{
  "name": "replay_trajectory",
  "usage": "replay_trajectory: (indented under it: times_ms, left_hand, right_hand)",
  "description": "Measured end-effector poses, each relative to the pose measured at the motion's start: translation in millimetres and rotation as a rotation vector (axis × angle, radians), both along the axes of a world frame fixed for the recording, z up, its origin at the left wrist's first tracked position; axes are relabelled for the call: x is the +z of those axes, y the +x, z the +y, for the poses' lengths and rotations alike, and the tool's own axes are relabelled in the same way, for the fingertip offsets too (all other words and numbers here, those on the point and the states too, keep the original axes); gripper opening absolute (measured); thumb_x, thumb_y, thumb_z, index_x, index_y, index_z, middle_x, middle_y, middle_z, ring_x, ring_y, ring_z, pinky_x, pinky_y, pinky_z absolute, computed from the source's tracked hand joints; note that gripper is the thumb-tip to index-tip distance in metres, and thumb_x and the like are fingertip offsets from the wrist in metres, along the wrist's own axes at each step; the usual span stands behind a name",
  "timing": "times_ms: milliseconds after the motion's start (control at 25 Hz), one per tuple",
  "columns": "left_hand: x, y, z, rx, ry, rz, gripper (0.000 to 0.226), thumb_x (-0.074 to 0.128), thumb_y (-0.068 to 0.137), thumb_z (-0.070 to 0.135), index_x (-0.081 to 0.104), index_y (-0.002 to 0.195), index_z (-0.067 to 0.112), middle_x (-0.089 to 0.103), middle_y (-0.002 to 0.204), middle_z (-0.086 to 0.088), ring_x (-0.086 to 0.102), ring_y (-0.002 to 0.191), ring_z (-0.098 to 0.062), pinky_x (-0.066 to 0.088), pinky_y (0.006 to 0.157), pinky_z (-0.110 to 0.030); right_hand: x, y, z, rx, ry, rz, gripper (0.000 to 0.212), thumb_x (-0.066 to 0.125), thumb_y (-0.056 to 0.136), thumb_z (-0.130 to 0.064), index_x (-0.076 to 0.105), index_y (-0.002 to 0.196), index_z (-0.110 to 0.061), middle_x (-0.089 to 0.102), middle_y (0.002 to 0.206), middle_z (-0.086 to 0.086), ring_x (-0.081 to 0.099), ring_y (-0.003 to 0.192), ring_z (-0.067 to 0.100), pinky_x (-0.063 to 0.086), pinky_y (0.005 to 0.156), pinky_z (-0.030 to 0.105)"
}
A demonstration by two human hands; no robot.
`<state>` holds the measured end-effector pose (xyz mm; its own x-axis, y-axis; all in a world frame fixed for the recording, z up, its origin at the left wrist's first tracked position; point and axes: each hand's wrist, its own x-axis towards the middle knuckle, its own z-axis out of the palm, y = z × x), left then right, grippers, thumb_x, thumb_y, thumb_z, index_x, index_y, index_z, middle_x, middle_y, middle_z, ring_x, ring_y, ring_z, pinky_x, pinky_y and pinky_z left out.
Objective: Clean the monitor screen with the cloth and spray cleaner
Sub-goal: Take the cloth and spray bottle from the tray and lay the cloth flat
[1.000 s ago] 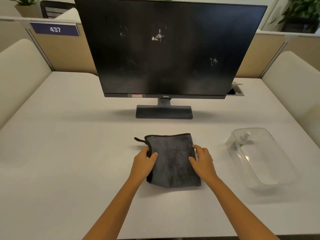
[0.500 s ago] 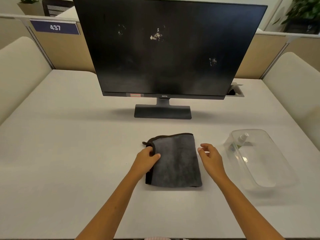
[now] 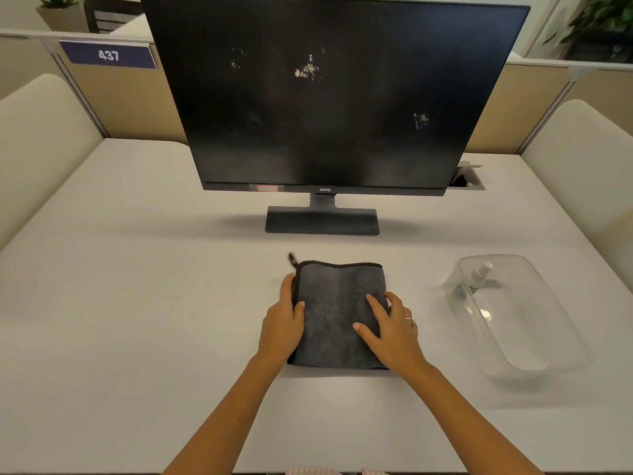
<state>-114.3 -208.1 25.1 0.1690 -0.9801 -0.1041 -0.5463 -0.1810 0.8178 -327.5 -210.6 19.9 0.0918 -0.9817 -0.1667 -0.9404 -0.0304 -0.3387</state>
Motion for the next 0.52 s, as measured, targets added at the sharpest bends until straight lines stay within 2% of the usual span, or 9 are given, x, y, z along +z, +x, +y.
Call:
replay_trajectory:
  times_ms: [80,120,240,320,360,440,520]
  left_hand:
    - [-2,-3,0,0.076,0.100,-0.083,0.058,0.042,0.096,0.029,0.010,0.145,0.025,0.062,0.096,-0.002,0.062,0.079,-0.019,0.056,0.081,-0.040]
    - [-1,-5,0,0.098,0.117,-0.141,0.058,0.043,0.096,0.028,0.010,0.144,0.023,0.062,0.096,-0.005,0.062,0.078,-0.020,0.056,0.077,-0.040]
    - [0,-12,4,0.051,-0.055,-0.509,0.058,0.052,0.090,0.022,0.026,0.141,0.013,0.053,0.118,-0.015,0.056,0.096,-0.029,0.052,0.073,-0.039]
    - [-4,-20,8,-0.067,-0.220,-0.664,0.054,0.055,0.088,0.025,0.038,0.137,0.009,0.049,0.132,-0.018,0.052,0.113,-0.035,0.049,0.083,-0.042]
    - [-7,-24,11,-0.149,-0.235,-0.692,0.053,0.051,0.090,0.030,0.039,0.137,0.010,0.044,0.140,-0.018,0.045,0.125,-0.036,0.046,0.092,-0.045]
    - [-16,-29,16,-0.274,-0.141,-0.718,0.057,0.032,0.095,0.043,0.025,0.145,0.016,0.020,0.155,-0.011,0.019,0.142,-0.030,0.027,0.110,-0.046]
    - [-28,-28,19,-0.299,-0.073,-0.721,0.061,0.017,0.095,0.050,0.008,0.148,0.021,0.003,0.158,-0.004,0.001,0.145,-0.024,0.010,0.115,-0.043]
  right_hand:
    - [-1,3,0,0.005,-0.013,0.057,0.068,0.037,0.091,-0.060,0.020,0.148,-0.029,0.008,0.158,0.005,0.018,0.141,0.029,0.025,0.112,0.048]
    - [-1,5,1,0.011,-0.040,0.090,0.068,0.033,0.091,-0.061,0.018,0.149,-0.029,0.005,0.159,0.005,0.014,0.143,0.029,0.023,0.112,0.048]
    - [-1,12,3,0.072,-0.125,0.122,0.071,0.013,0.090,-0.063,0.015,0.150,-0.026,0.000,0.160,0.005,0.006,0.146,0.028,0.016,0.115,0.048]
    - [-7,14,5,0.133,-0.130,0.142,0.077,0.003,0.087,-0.066,0.013,0.150,-0.023,-0.004,0.159,0.004,0.002,0.147,0.027,0.010,0.116,0.047]
    - [-10,14,6,0.148,-0.119,0.166,0.078,0.000,0.086,-0.066,0.009,0.151,-0.023,-0.007,0.158,0.003,-0.001,0.147,0.026,0.007,0.116,0.046]
    - [-17,12,5,0.140,-0.101,0.192,0.080,-0.001,0.085,-0.068,0.003,0.150,-0.022,-0.009,0.158,0.002,-0.004,0.147,0.024,0.002,0.116,0.046]
    - [-21,11,3,0.125,-0.089,0.191,0.080,-0.002,0.085,-0.069,0.000,0.150,-0.023,-0.009,0.158,0.001,-0.007,0.146,0.022,0.000,0.116,0.046]
